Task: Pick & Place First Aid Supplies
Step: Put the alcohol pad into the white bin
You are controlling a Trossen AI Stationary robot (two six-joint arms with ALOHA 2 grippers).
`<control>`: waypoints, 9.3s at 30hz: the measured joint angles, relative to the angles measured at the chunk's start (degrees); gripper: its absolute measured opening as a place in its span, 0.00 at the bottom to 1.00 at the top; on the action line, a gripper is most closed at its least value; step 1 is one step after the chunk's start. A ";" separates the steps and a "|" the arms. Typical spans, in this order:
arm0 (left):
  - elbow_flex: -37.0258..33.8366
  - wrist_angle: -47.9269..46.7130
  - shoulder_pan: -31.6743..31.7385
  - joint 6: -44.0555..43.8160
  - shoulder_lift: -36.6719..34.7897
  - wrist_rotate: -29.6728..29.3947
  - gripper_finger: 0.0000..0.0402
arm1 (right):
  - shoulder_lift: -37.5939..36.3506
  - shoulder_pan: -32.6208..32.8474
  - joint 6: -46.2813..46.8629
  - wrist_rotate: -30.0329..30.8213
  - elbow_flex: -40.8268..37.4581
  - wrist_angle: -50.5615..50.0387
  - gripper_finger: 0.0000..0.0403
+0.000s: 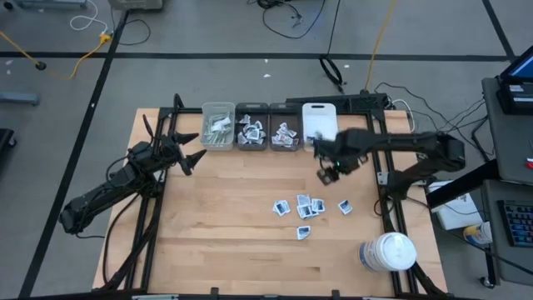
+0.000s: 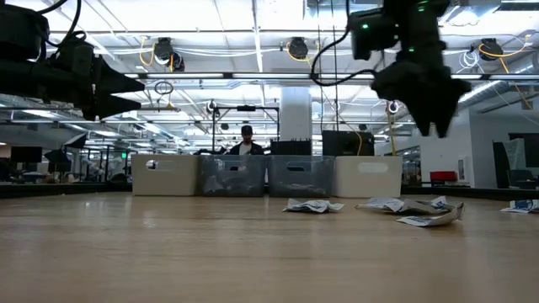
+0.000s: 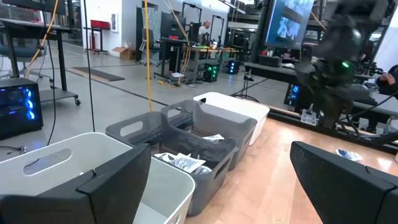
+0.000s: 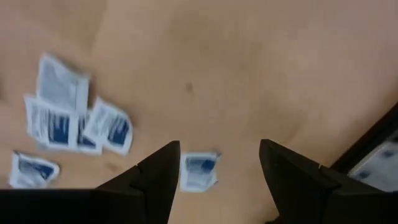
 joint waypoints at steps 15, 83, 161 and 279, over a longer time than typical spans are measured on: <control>0.00 0.00 0.01 0.00 -0.01 -0.02 0.98 | -3.98 20.42 16.24 -9.13 -16.91 6.89 0.53; 0.00 0.00 0.01 0.00 -0.01 -0.01 0.98 | 6.63 -6.61 -49.49 -3.57 12.77 -7.57 0.00; 0.00 0.00 0.01 0.00 0.00 -0.02 0.98 | 11.86 14.49 17.14 4.87 20.57 3.45 0.58; 0.00 0.00 0.01 0.00 -0.01 -0.02 0.98 | 28.79 -28.22 -56.10 3.62 34.69 -1.87 0.00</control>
